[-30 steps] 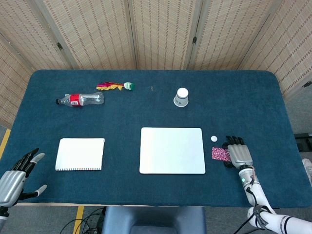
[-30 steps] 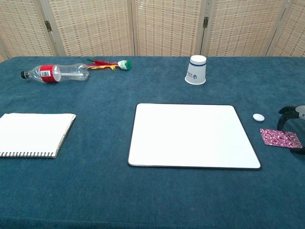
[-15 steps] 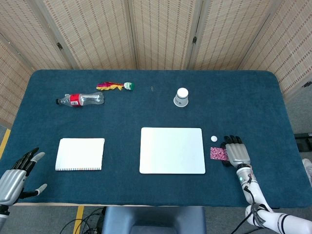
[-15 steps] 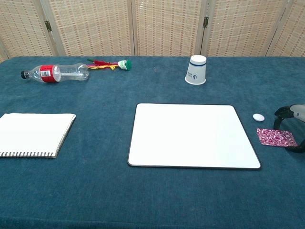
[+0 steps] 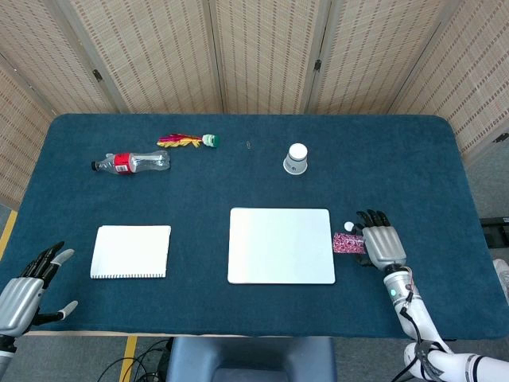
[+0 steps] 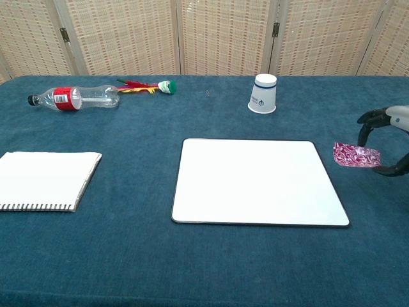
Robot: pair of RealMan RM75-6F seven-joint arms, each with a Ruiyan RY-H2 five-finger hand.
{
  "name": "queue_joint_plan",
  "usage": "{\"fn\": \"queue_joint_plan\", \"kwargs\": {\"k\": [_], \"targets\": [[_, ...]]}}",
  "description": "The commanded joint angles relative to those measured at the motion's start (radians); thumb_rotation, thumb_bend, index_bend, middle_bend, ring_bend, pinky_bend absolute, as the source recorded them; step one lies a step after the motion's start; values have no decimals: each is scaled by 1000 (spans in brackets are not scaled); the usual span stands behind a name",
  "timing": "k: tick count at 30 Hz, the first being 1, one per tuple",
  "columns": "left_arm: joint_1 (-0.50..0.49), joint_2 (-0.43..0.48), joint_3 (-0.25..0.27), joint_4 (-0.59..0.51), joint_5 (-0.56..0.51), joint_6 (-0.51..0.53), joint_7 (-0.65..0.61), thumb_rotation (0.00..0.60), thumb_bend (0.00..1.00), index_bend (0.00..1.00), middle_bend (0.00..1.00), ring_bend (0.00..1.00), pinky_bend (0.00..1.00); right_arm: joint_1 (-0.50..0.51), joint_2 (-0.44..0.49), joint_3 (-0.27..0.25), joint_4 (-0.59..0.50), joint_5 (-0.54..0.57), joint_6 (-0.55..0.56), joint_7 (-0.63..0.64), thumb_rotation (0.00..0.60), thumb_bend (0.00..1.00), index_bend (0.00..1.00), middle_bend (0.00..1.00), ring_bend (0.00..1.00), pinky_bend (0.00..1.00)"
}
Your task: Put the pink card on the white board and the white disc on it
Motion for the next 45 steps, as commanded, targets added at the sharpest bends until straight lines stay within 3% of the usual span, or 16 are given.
{"fn": "queue_joint_plan", "kwargs": {"k": [1, 17, 19, 21, 23, 31, 34, 37, 45], "targets": [[0, 3, 0, 2, 1, 2, -9, 600, 255, 116, 36, 35, 182, 35, -17, 20, 0, 37, -25, -32, 600, 224, 405, 105, 0, 0], [-8, 19, 3, 29, 10, -3, -92, 600, 255, 118, 37, 35, 182, 193, -176, 49, 100, 206, -91, -173, 600, 216, 399, 102, 0, 0], [-9, 21, 5, 32, 15, -2, -100, 600, 255, 118, 37, 35, 182, 206, -184, 43, 106, 228, -96, -193, 600, 208, 314, 88, 0, 0], [-9, 22, 7, 34, 20, -1, -104, 600, 254, 118, 37, 35, 182, 217, -187, 40, 108, 251, -107, -205, 600, 192, 143, 64, 0, 0], [-9, 21, 9, 35, 25, 0, -103, 600, 255, 118, 37, 35, 182, 229, -189, 38, 111, 270, -115, -213, 600, 179, 68, 55, 0, 0], [-6, 20, 10, 31, 24, 5, -90, 600, 255, 119, 37, 35, 182, 227, -140, 27, 59, 277, -99, -189, 600, 165, 10, 43, 0, 0], [-5, 19, 9, 30, 19, 4, -83, 600, 255, 119, 37, 35, 182, 192, -89, 17, 14, 237, -59, -143, 600, 164, 16, 44, 0, 0], [-4, 16, 8, 26, 19, 7, -72, 600, 255, 119, 37, 35, 182, 162, -45, 5, 2, 206, -43, -99, 600, 165, 137, 53, 0, 0], [-7, -1, 7, 5, 8, -10, 5, 600, 255, 119, 37, 35, 182, 154, 18, -2, 99, 189, -125, -11, 600, 195, 333, 85, 0, 0]]}}
